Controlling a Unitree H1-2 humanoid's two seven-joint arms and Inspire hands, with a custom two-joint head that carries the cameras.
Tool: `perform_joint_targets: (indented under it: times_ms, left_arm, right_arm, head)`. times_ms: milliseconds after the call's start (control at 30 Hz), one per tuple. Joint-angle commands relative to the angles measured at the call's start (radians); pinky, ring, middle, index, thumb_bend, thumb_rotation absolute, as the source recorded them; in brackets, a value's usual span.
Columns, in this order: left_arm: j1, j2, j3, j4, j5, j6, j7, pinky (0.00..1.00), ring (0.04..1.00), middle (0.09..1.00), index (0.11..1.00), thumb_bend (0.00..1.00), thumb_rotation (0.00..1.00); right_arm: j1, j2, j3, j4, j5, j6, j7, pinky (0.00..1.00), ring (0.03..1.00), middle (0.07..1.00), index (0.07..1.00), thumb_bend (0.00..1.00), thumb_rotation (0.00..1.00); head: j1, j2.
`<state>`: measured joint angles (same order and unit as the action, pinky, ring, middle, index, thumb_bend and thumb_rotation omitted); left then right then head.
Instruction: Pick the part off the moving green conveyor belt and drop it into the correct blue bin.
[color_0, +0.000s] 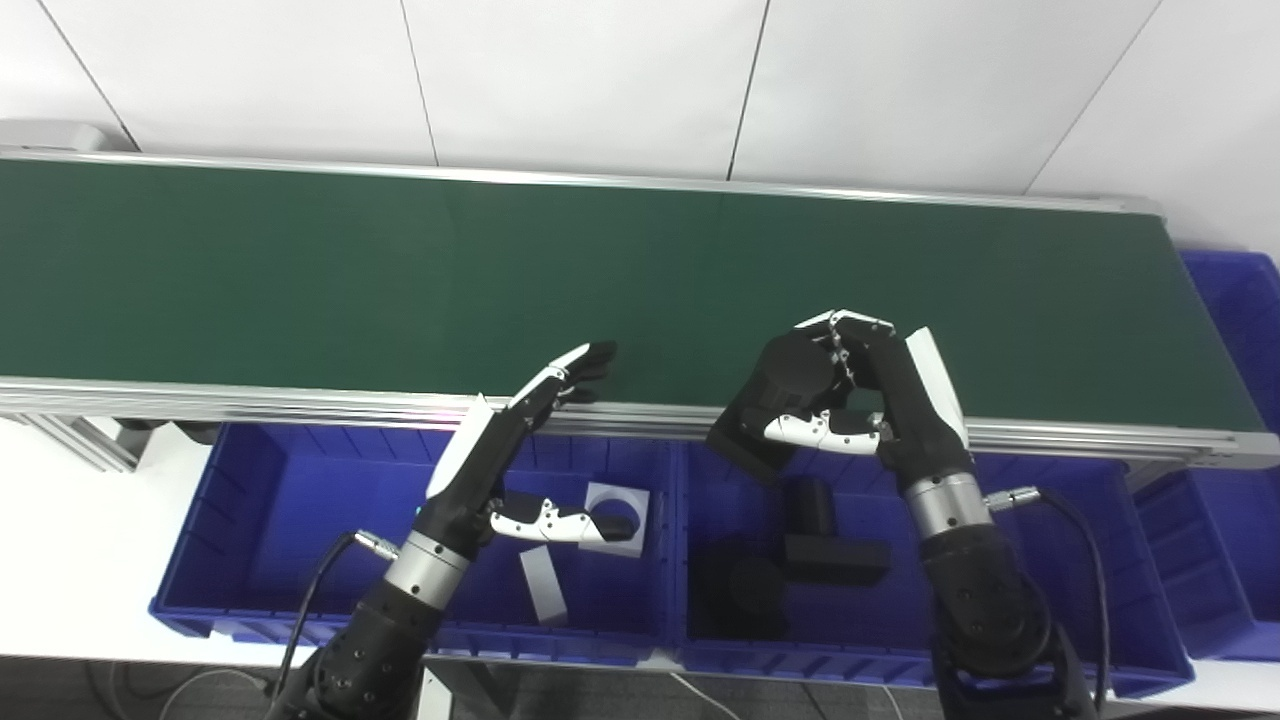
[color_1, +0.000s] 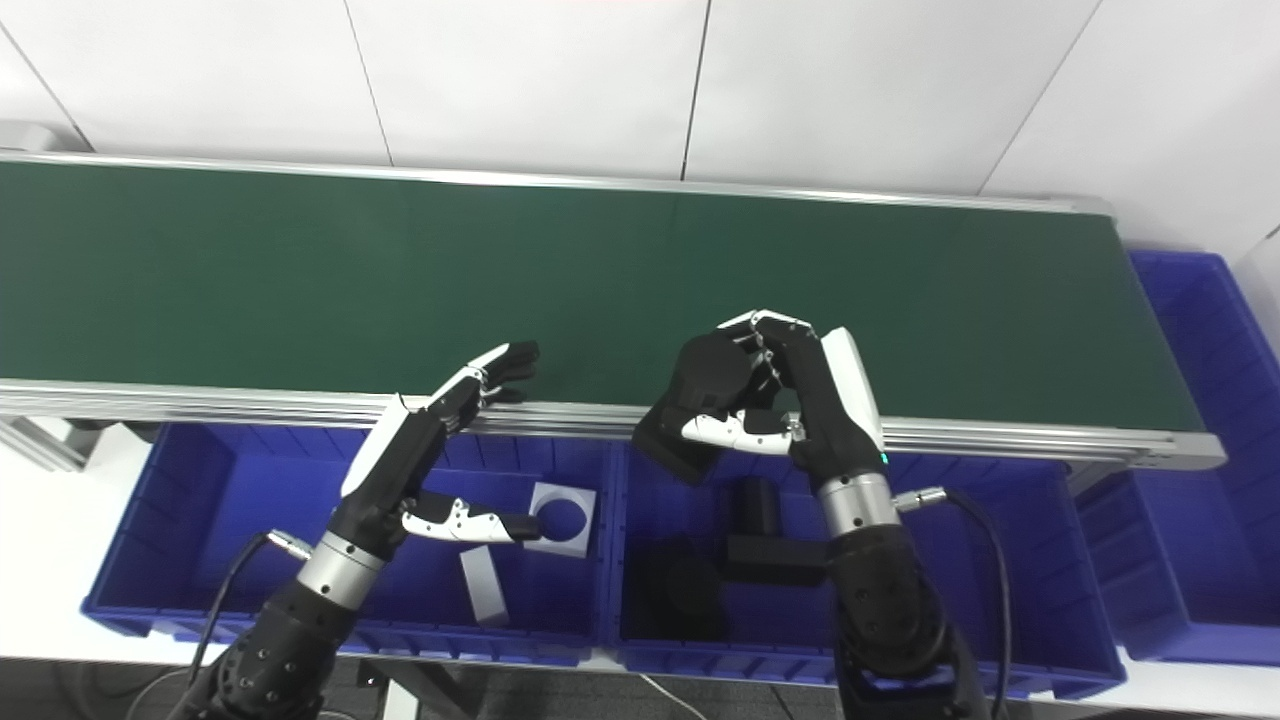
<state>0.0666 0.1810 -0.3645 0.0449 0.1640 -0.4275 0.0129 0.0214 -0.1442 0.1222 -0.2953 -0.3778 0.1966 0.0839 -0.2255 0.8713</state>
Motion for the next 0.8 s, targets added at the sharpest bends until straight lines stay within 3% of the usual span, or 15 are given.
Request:
perform_joint_targets:
  times_ms: [0, 367, 467, 600, 667, 767]
  left_arm:
    - [-0.001, -0.013, 0.014, -0.036, -0.009, -0.015, -0.022, 0.78, 0.871, 0.903, 0.898, 0.99, 0.39]
    - [0.011, -0.031, 0.058, -0.036, 0.003, -0.025, -0.075, 0.79, 0.869, 0.903, 0.899, 0.99, 0.39]
    - [0.013, -0.033, 0.065, -0.040, 0.004, -0.022, -0.086, 0.79, 0.873, 0.905, 0.899, 0.98, 0.39]
    - [0.012, -0.035, 0.071, -0.033, 0.010, -0.029, -0.089, 0.78, 0.868, 0.904, 0.899, 0.98, 0.40]
    - [0.012, -0.036, 0.072, -0.031, 0.000, -0.032, -0.095, 0.78, 0.864, 0.901, 0.898, 0.98, 0.39]
    - [0.015, -0.037, 0.078, -0.033, 0.002, -0.027, -0.100, 0.77, 0.861, 0.900, 0.897, 0.99, 0.40]
  right_arm:
    - [-0.001, -0.008, -0.012, -0.051, 0.006, 0.014, 0.004, 0.19, 0.238, 0.397, 0.519, 0.51, 0.00]
    - [0.048, -0.065, -0.016, -0.059, -0.024, 0.004, 0.034, 0.20, 0.247, 0.395, 0.520, 0.51, 0.00]
    - [0.060, -0.079, -0.014, -0.056, -0.046, -0.007, 0.028, 0.17, 0.223, 0.463, 0.485, 0.52, 0.00]
    - [0.066, -0.110, 0.002, -0.040, -0.093, -0.028, 0.034, 0.16, 0.218, 0.471, 0.482, 0.52, 0.00]
    - [0.067, -0.122, 0.012, -0.034, -0.112, -0.032, 0.037, 0.18, 0.239, 0.406, 0.504, 0.51, 0.00]
    - [0.059, -0.147, 0.043, -0.021, -0.181, -0.034, 0.038, 0.21, 0.272, 0.394, 0.510, 0.51, 0.00]
  head:
    - [-0.003, 0.002]
    - [-0.006, -0.007]
    - [-0.005, -0.010]
    - [-0.002, -0.014]
    - [-0.002, -0.016]
    - [0.000, -0.018]
